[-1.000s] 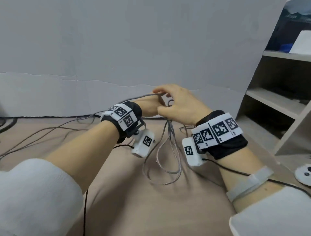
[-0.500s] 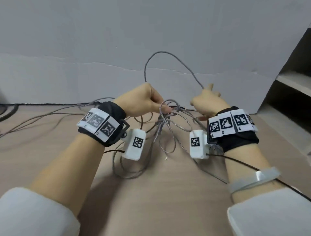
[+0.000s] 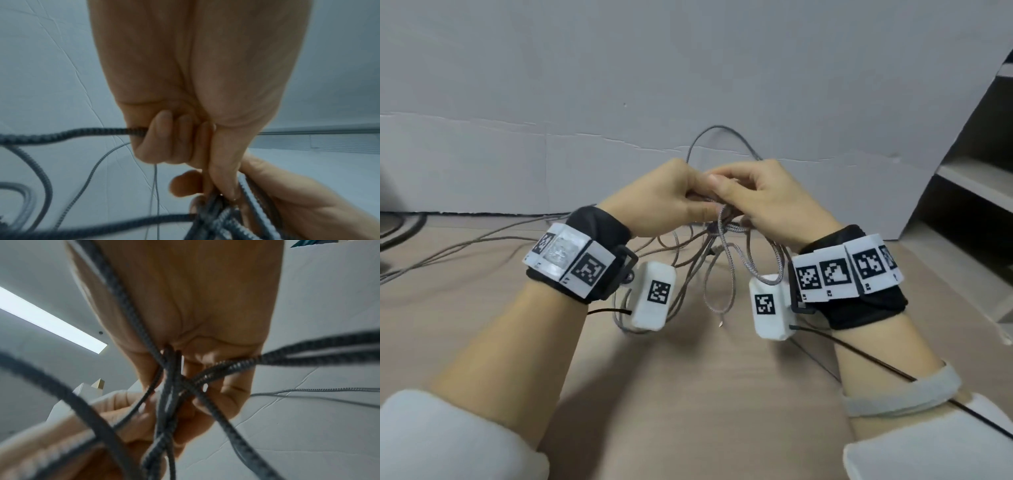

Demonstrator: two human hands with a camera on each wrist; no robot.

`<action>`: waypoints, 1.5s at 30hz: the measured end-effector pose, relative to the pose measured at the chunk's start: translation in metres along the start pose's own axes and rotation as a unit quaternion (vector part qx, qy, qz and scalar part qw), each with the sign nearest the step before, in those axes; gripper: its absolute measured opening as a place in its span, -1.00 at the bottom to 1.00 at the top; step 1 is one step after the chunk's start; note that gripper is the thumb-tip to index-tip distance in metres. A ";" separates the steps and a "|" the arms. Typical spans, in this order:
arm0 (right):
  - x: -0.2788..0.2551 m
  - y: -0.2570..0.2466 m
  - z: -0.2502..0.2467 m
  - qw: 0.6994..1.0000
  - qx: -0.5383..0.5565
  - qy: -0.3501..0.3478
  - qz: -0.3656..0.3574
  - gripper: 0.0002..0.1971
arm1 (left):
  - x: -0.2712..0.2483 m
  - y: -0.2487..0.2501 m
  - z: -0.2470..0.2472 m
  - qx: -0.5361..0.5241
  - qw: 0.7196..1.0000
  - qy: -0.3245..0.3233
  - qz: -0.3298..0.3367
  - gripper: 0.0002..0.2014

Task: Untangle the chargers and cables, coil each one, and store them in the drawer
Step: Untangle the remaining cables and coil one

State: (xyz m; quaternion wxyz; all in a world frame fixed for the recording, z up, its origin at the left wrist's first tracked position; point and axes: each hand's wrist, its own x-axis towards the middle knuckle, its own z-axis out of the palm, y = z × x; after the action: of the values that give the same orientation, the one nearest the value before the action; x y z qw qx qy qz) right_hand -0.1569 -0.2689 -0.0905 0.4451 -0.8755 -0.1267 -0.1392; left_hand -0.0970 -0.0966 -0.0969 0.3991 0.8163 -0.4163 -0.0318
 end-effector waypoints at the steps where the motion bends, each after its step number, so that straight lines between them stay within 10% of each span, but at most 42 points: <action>1: -0.001 0.001 -0.003 1.000 0.006 -0.009 0.009 -0.79 | 0.000 -0.001 0.000 0.000 1.000 0.018 0.001 -0.90; 12: 0.005 0.006 -0.007 0.980 0.051 0.152 0.119 -0.72 | 0.011 0.001 0.009 0.130 0.942 0.277 0.140 -0.96; 22: 0.006 0.013 -0.014 0.963 -0.088 0.218 0.131 -0.75 | 0.004 0.009 0.009 -0.063 0.985 0.158 0.035 -0.95; 32: -0.009 -0.023 0.007 0.967 -0.203 0.143 -0.057 -0.89 | 0.014 0.001 0.020 0.080 0.976 0.195 -0.053 -0.84; 36: -0.009 -0.020 0.014 0.969 -0.239 0.052 -0.015 -0.80 | 0.011 -0.005 0.015 0.027 0.983 0.152 -0.098 -0.86; 45: -0.011 -0.010 -0.002 0.920 -0.377 0.108 0.016 -0.63 | 0.011 -0.004 0.010 -0.037 0.988 0.120 -0.094 -0.78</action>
State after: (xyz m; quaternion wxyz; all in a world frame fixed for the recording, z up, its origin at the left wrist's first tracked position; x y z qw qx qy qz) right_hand -0.1706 -0.2661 -0.0859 0.0957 -0.9601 -0.0023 -0.2629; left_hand -0.0909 -0.1093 -0.1039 0.4712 0.8344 -0.2856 0.0137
